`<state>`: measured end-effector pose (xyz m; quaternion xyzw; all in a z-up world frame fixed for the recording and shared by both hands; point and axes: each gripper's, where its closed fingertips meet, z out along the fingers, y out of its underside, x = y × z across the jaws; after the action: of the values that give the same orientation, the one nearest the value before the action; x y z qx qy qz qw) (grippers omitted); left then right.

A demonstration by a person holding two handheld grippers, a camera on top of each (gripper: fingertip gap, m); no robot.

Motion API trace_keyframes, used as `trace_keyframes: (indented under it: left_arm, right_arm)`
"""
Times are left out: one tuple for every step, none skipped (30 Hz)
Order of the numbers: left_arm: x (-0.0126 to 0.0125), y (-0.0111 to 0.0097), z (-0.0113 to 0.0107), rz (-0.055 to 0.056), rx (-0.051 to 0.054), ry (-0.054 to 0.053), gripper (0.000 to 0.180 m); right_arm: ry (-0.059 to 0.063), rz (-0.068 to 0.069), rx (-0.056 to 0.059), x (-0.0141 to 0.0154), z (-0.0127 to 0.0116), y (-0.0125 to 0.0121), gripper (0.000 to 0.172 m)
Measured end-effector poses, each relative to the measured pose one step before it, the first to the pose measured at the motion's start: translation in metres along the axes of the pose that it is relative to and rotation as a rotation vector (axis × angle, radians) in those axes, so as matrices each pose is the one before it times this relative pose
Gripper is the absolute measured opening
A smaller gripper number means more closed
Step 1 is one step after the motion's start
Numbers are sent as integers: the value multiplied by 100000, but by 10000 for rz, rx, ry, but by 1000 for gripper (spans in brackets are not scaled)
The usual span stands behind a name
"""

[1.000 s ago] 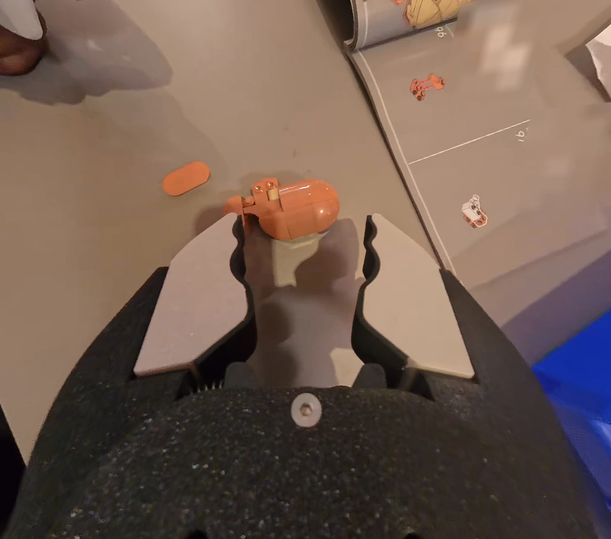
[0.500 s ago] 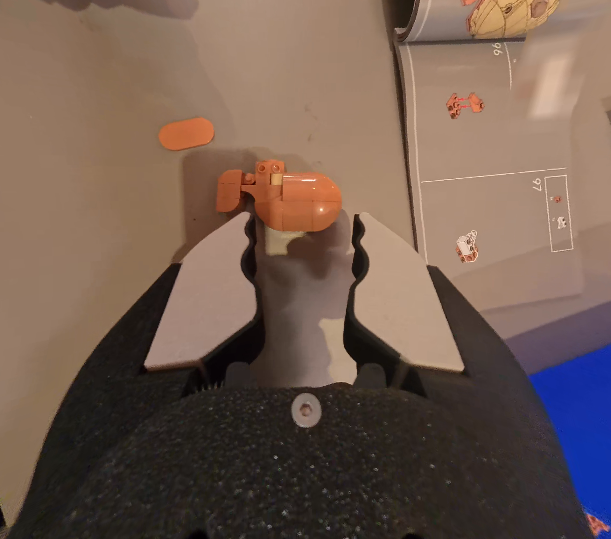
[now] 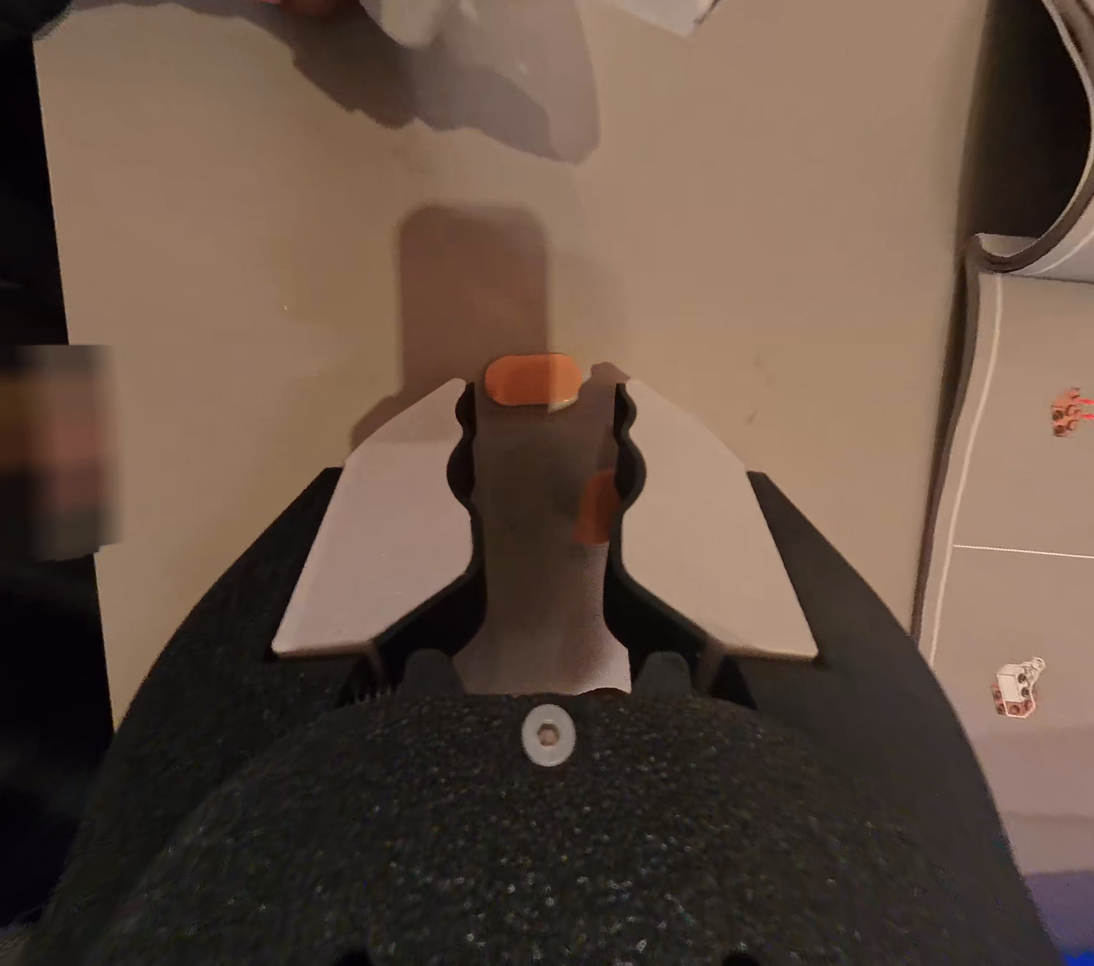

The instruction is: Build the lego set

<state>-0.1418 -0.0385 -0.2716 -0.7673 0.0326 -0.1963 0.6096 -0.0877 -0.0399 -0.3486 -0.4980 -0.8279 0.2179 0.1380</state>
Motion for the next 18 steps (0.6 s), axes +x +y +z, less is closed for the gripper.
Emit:
trace_keyframes:
  left_arm:
    - [15,6,4,-2,-7,13,0]
    - [34,30,26,27,-28,4,0]
    - [41,51,46,37,-38,6,0]
    - [37,33,25,28,-30,6,0]
    - [23,17,12,13,-11,6,0]
    - [3,-6,-9,-2,5,6,0]
    - [0,-13,-10,-11,9,6,0]
    - [5,-9,-7,-5,8,6,0]
    - [1,1,-8,2,2,0,0]
    - [7,8,8,3,-7,3,0]
    - [4,7,8,5,-6,1,0]
    - [5,-4,7,4,-5,-1,0]
    - [-11,11,4,-5,-4,0,0]
    - [-9,-1,-9,-11,-2,1,0]
    - [2,-4,2,-4,3,-1,0]
    - [-4,-3,1,2,2,-2,0]
    - [0,2,-1,-2,-1,-1,0]
    - [-4,2,-5,-5,-3,1,0]
  right_arm:
    - [-19,11,-86,29,127,-15,45]
    - [1,-4,-65,11,52,-50,45]
    - [-27,6,-89,-15,10,4,44]
    - [-13,-37,-28,-37,3,-69,43]
    - [7,-43,-14,-52,-17,-54,43]
    - [56,-37,-21,3,-18,-33,43]
    - [60,-56,-27,-15,-25,-24,43]
    - [49,-74,-40,-42,-12,-11,43]
    - [52,-78,-79,-44,25,42,42]
    - [60,-70,-120,-10,66,86,41]
    - [64,-76,-115,8,85,66,41]
    - [22,-72,-91,-35,104,29,40]
    - [-19,-47,-84,-38,101,19,40]
    - [-25,-45,-71,-13,103,20,40]
    - [-51,-13,-30,-11,71,-13,39]
    - [-59,7,-33,-6,28,-12,37]
    - [-47,3,-11,-30,18,-16,34]
    - [-30,-10,-3,-45,14,-10,32]
